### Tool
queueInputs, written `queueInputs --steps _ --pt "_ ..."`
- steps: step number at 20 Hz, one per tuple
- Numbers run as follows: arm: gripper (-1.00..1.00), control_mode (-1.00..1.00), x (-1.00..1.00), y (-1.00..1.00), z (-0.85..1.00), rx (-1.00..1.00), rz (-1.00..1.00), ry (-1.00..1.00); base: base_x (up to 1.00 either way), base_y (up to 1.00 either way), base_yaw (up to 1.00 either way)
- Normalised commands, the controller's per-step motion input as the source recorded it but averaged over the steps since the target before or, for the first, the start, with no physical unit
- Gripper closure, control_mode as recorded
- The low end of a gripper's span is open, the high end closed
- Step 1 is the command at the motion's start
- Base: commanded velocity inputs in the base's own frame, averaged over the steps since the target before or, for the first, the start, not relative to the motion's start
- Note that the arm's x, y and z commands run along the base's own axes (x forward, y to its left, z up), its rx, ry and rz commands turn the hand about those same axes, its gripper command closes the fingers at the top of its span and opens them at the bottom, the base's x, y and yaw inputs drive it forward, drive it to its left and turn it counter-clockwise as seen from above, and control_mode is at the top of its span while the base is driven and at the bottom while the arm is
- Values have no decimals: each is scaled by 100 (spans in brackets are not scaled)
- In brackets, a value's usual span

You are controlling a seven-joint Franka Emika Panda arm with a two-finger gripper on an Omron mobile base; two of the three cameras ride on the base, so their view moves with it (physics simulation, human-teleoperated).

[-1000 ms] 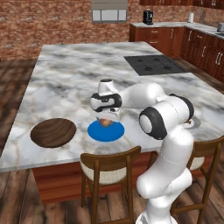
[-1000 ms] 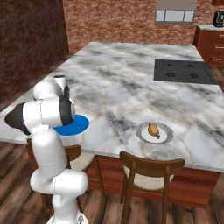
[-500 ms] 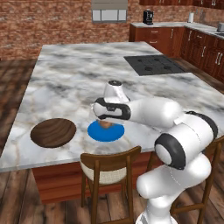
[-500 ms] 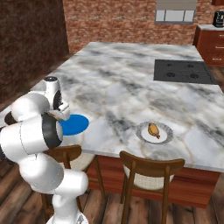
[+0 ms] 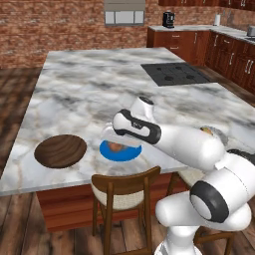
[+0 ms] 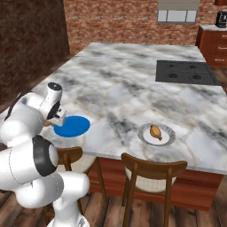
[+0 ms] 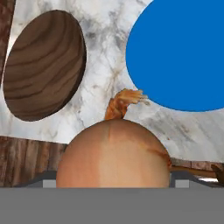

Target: Pick the chicken drumstick and onion from their plates and place them in the bowl. Then put the bowl in the fridge.

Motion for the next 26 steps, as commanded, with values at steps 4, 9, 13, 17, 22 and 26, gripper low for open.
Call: queueInputs --steps 4,9,13,17,22,26 --pt "100 -100 -6 57 31 -1 34 0 0 0 0" --pt "100 -100 0 52 34 -10 23 0 0 0 0" --pt "100 -100 2 48 16 -17 13 -1 0 0 0" --pt "100 -100 13 49 -6 -10 3 -3 0 0 0" --pt "100 -100 24 43 -14 -8 0 0 0 0 0" --pt "100 -100 24 26 -27 -2 0 0 0 0 0"
